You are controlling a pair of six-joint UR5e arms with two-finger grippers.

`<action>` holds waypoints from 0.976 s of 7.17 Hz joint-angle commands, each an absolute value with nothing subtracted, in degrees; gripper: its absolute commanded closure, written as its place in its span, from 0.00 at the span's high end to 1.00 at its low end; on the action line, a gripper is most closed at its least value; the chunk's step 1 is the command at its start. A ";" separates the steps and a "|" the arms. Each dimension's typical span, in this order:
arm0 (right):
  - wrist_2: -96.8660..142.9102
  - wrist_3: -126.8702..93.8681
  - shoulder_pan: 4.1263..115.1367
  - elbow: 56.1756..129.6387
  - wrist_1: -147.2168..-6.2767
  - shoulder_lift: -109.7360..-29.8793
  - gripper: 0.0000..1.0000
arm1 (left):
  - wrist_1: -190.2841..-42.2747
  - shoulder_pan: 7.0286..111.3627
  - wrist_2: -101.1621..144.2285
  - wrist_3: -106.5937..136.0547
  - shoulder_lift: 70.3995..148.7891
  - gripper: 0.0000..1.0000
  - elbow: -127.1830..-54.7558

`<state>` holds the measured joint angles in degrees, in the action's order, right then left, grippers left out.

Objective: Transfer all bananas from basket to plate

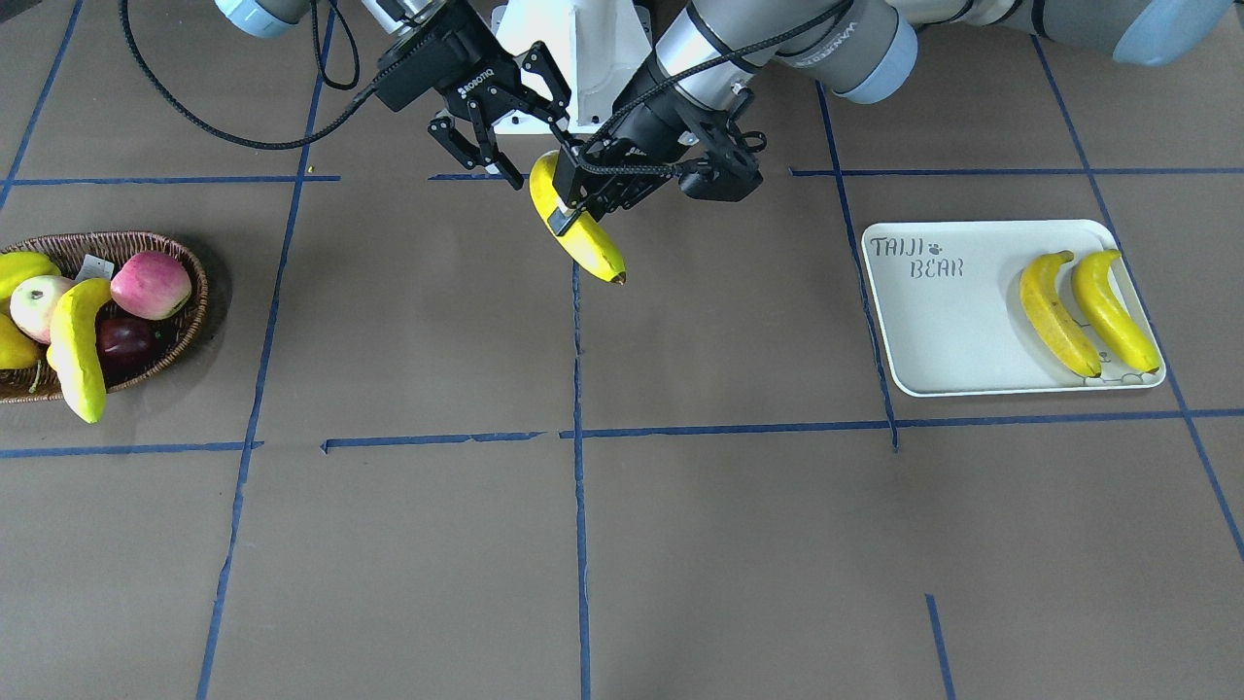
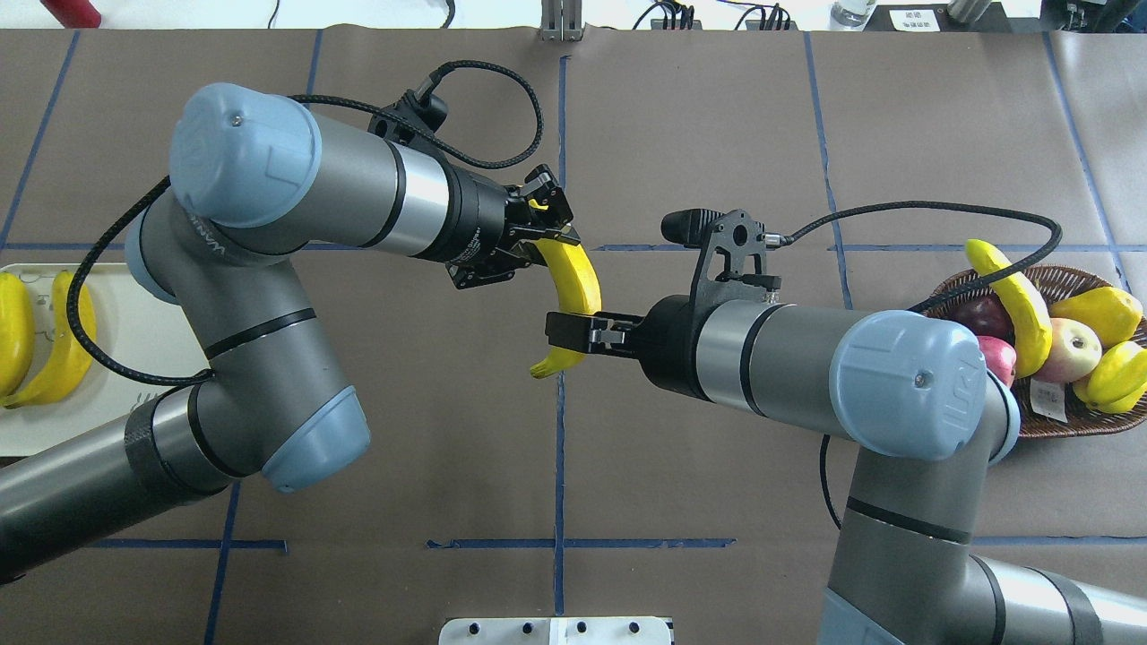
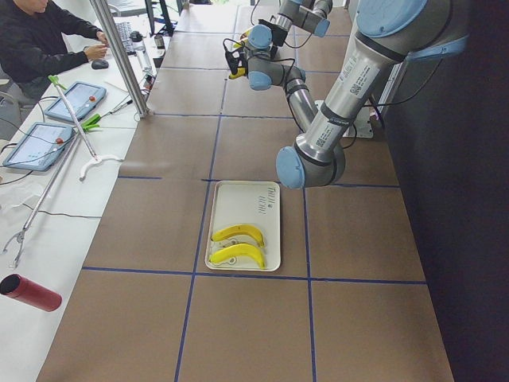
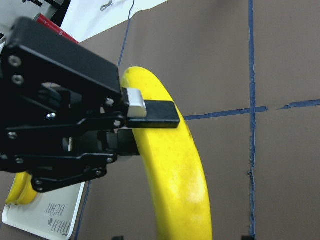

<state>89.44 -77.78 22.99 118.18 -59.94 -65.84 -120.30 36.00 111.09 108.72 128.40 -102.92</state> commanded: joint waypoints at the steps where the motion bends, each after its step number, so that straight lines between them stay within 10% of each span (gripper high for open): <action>1: 89.82 -77.78 23.03 120.74 -59.94 -66.97 1.00 | -119.54 36.47 111.01 108.37 127.97 0.00 -102.83; 7: 91.76 -77.78 24.08 126.48 -59.94 -73.65 1.00 | -103.01 52.72 121.29 69.85 105.88 0.00 -105.02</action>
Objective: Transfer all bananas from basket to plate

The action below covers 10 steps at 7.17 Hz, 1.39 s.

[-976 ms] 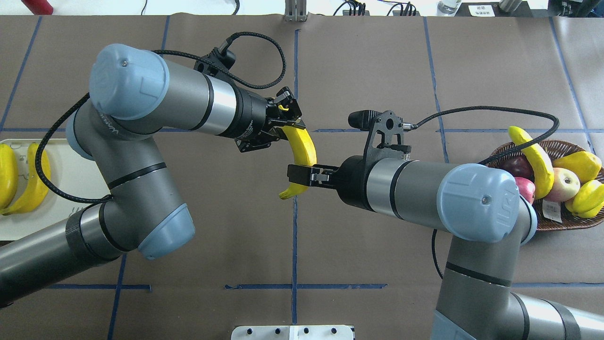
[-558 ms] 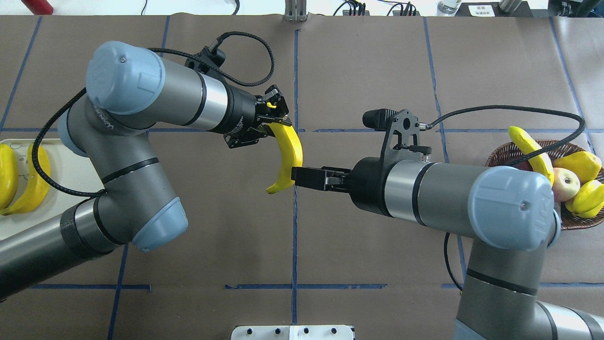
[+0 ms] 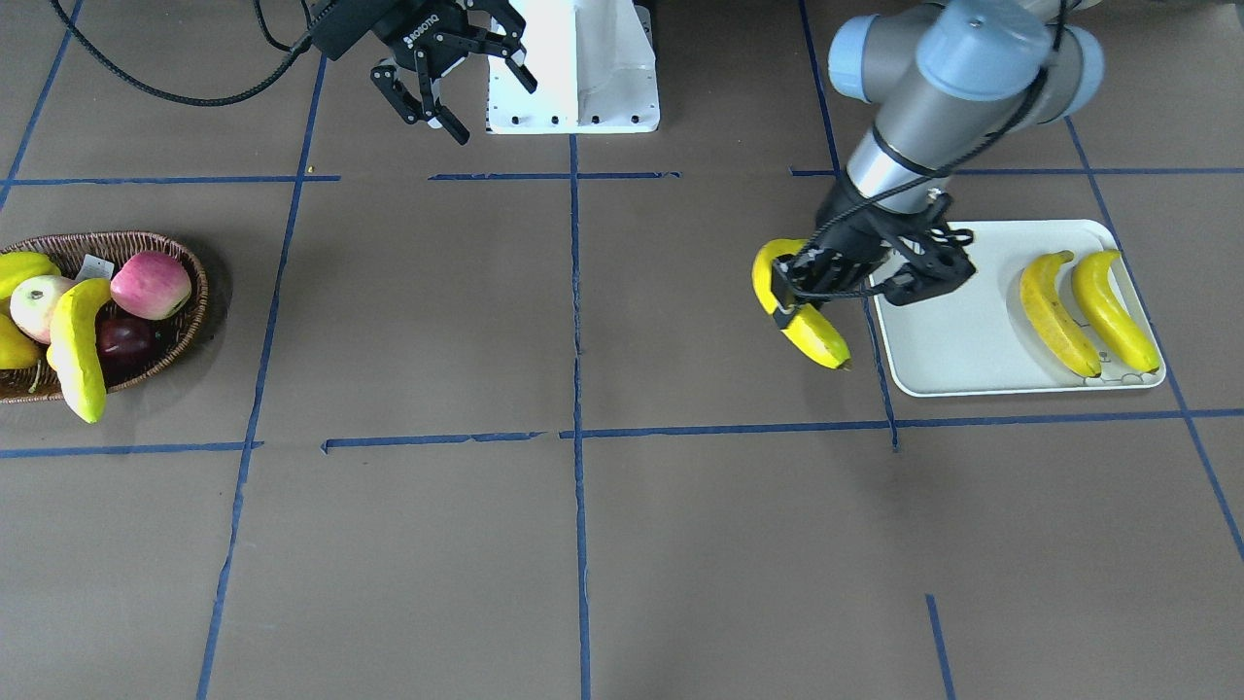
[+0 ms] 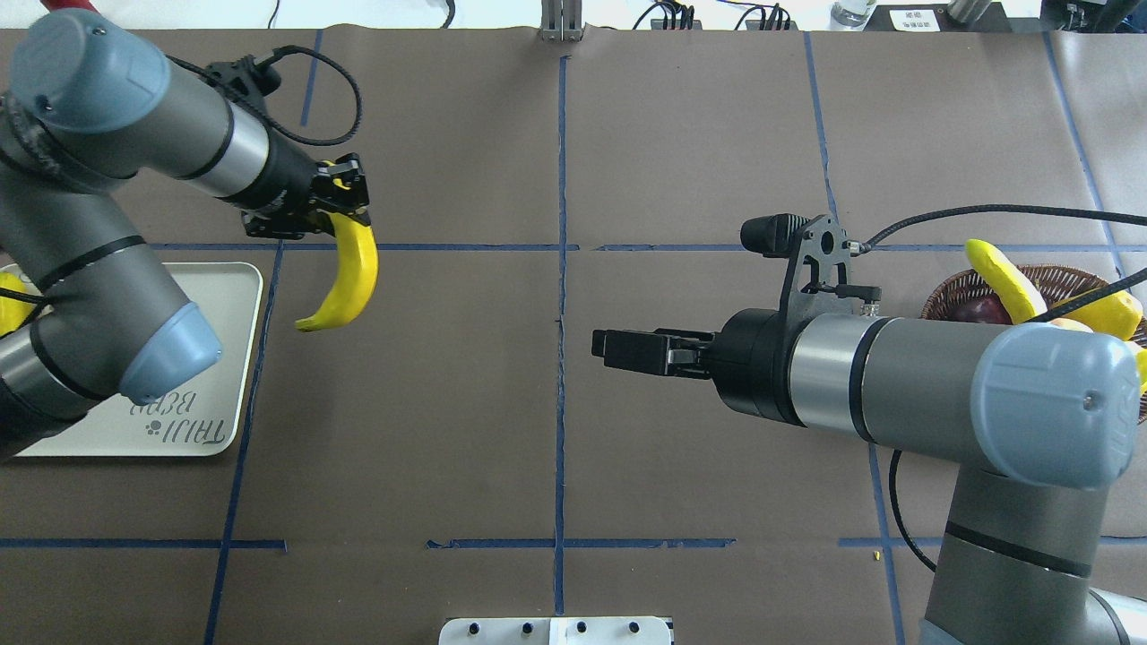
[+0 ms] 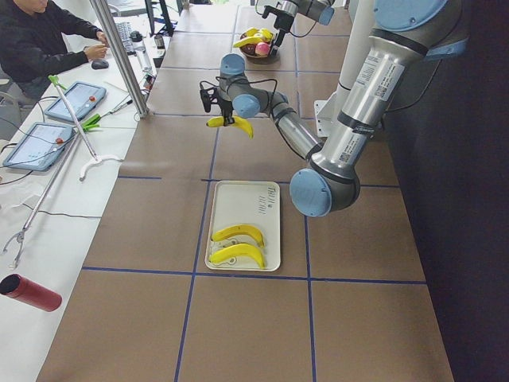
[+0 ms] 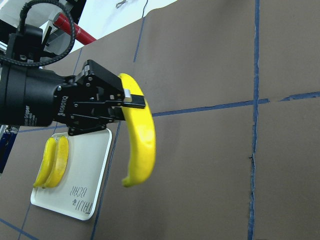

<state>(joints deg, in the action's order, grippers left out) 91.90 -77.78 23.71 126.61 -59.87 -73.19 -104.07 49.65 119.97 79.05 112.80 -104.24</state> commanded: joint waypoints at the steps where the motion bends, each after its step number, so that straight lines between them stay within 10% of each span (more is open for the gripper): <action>1: 91.58 -77.78 24.26 126.13 -59.94 -73.65 1.00 | -103.01 54.21 120.85 65.96 100.17 0.00 -105.73; 8: 91.58 -77.78 25.31 125.24 -59.94 -74.36 1.00 | -104.76 53.97 114.98 65.39 94.92 0.06 -97.13; 10: 91.93 -77.70 26.01 125.07 -60.03 -74.44 1.00 | -107.65 53.70 114.18 65.39 94.31 0.99 -96.16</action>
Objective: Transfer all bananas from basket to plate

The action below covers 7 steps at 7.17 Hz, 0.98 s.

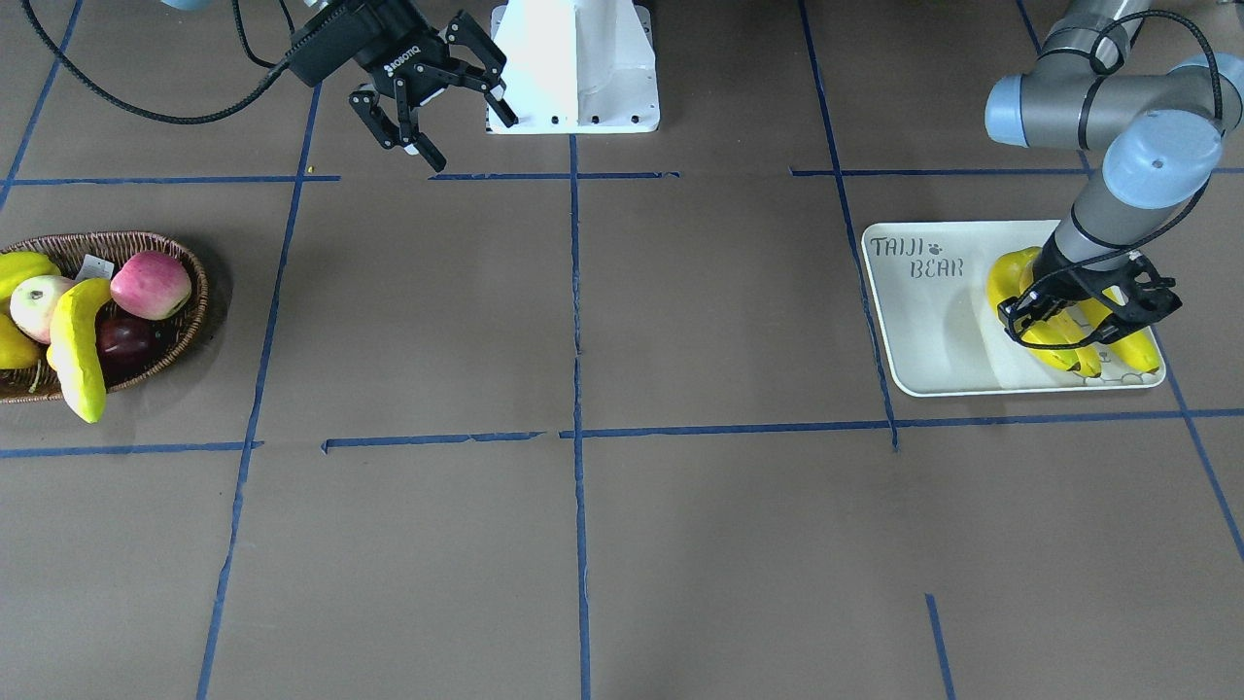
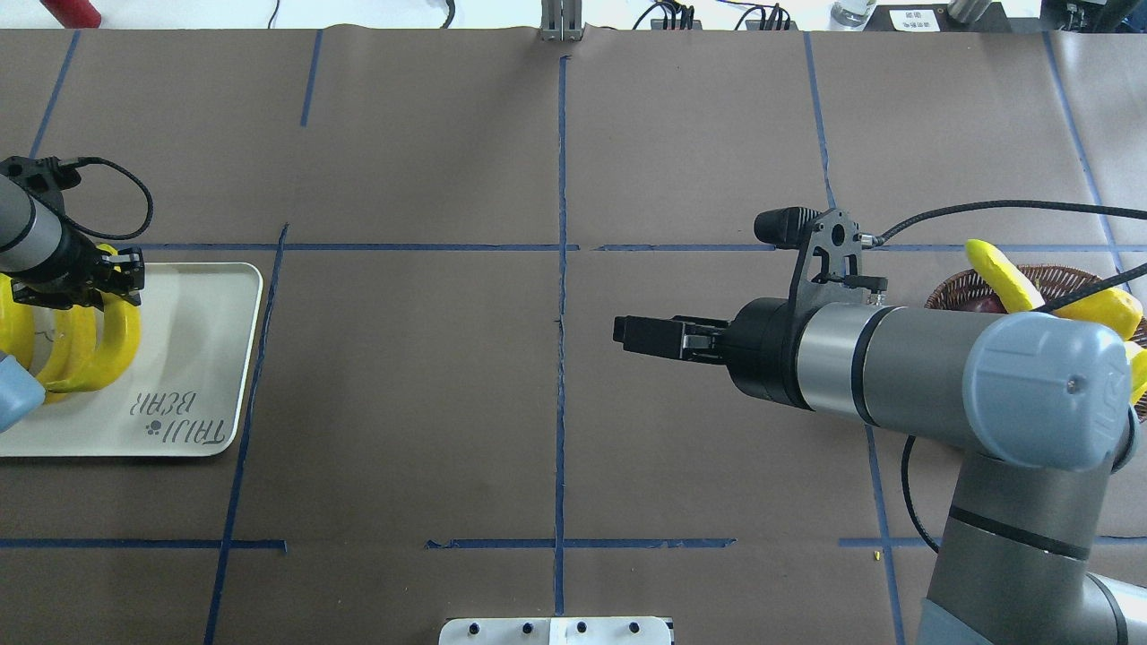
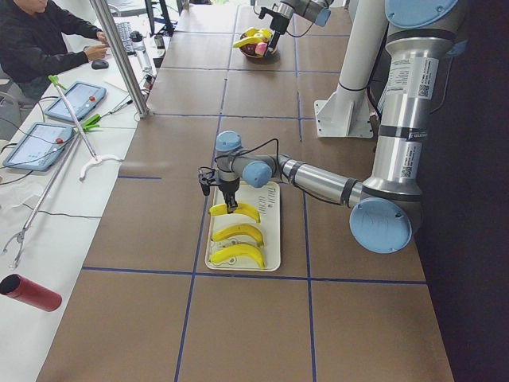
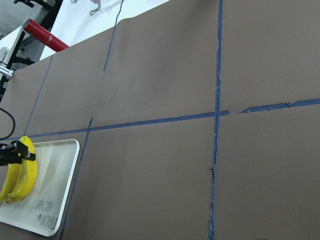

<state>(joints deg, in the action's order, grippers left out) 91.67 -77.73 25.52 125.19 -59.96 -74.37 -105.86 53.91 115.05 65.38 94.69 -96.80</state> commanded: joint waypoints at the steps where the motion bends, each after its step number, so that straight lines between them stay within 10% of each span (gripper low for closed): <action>1: 92.28 -77.52 26.80 125.07 -60.03 -75.40 1.00 | -109.49 53.70 114.08 65.48 94.39 1.00 -96.76; 7: 130.36 -44.40 61.18 119.66 -60.64 -97.45 1.00 | -108.63 49.08 118.22 80.98 102.99 1.00 -110.72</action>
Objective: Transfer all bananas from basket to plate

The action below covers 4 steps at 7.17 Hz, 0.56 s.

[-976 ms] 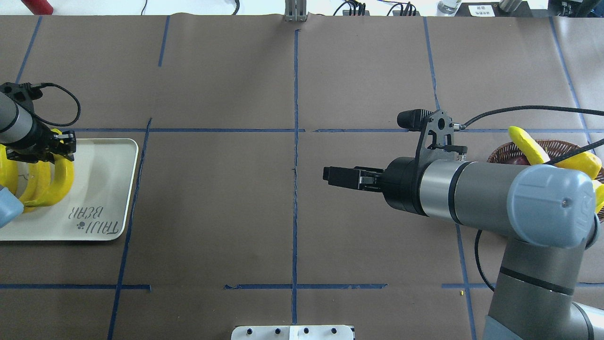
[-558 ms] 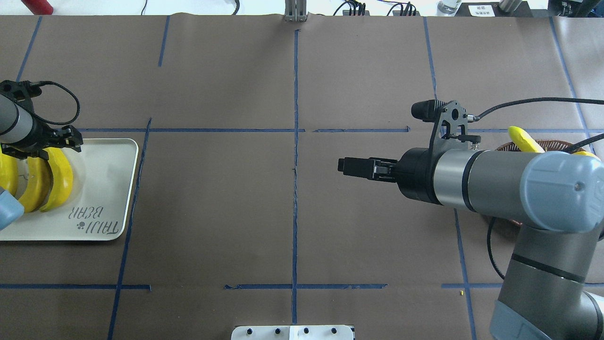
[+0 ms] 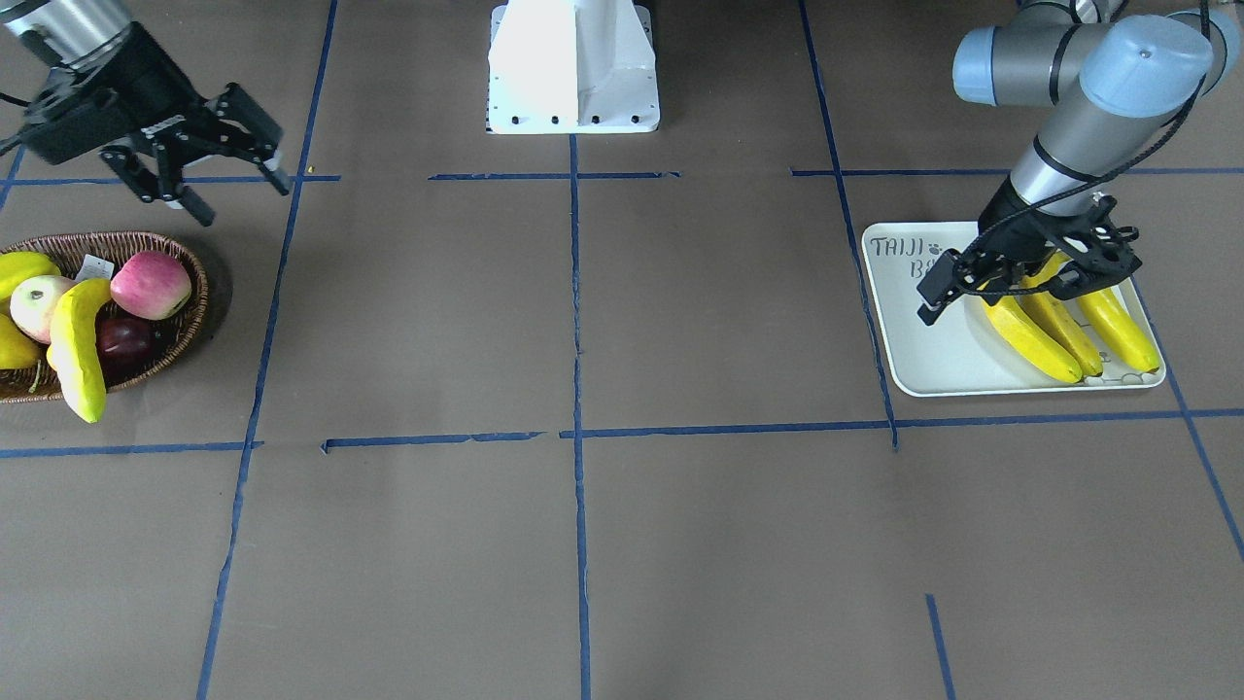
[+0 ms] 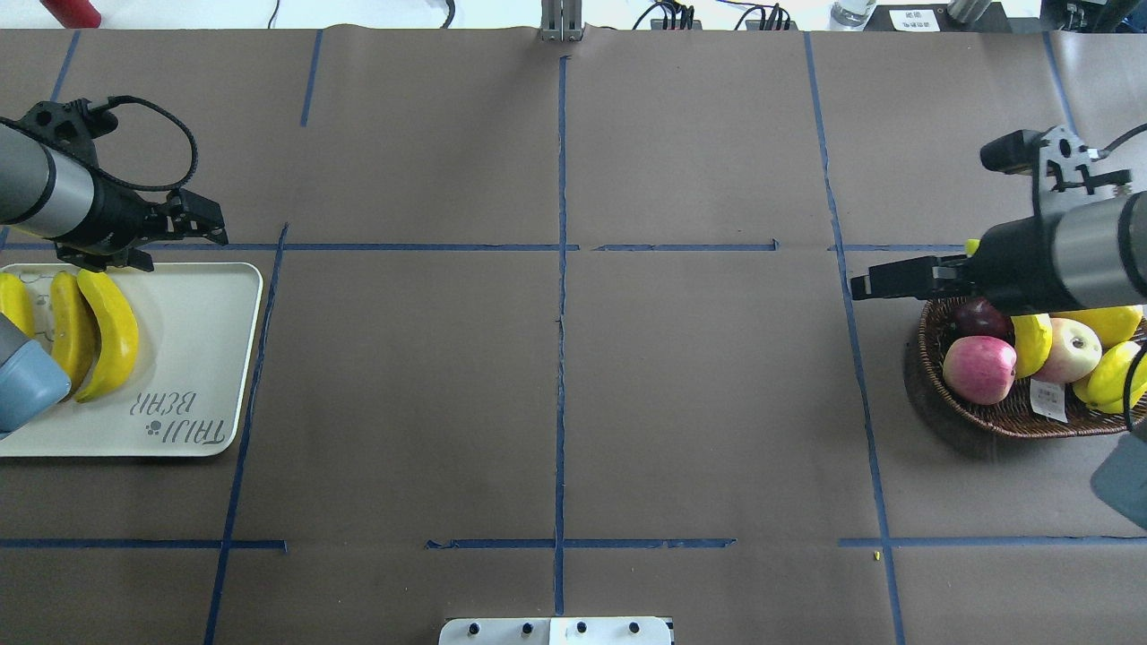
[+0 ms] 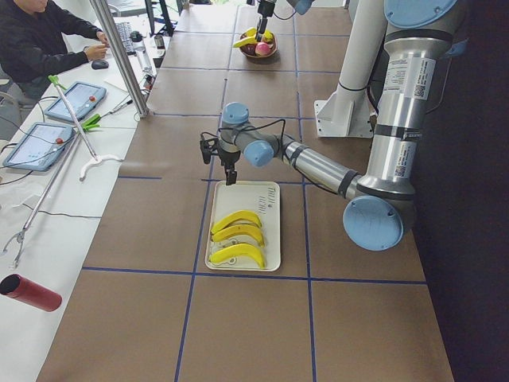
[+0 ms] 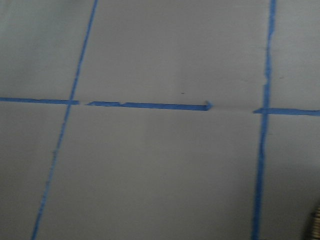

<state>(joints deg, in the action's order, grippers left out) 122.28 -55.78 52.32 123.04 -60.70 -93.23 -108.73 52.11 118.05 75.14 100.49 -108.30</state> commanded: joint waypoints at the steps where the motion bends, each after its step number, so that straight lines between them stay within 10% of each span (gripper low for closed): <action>1: 136.17 -37.34 66.83 113.79 -60.56 -97.73 1.00 | -108.63 48.17 118.04 82.95 105.01 1.00 -110.92; 4: 135.97 -25.23 69.44 102.86 -60.03 -98.71 1.00 | -108.63 43.17 114.11 85.87 106.52 1.00 -110.83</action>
<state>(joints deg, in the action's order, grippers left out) 135.97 -27.99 68.74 106.73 -60.15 -98.87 -108.63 44.98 116.35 85.22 106.05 -110.79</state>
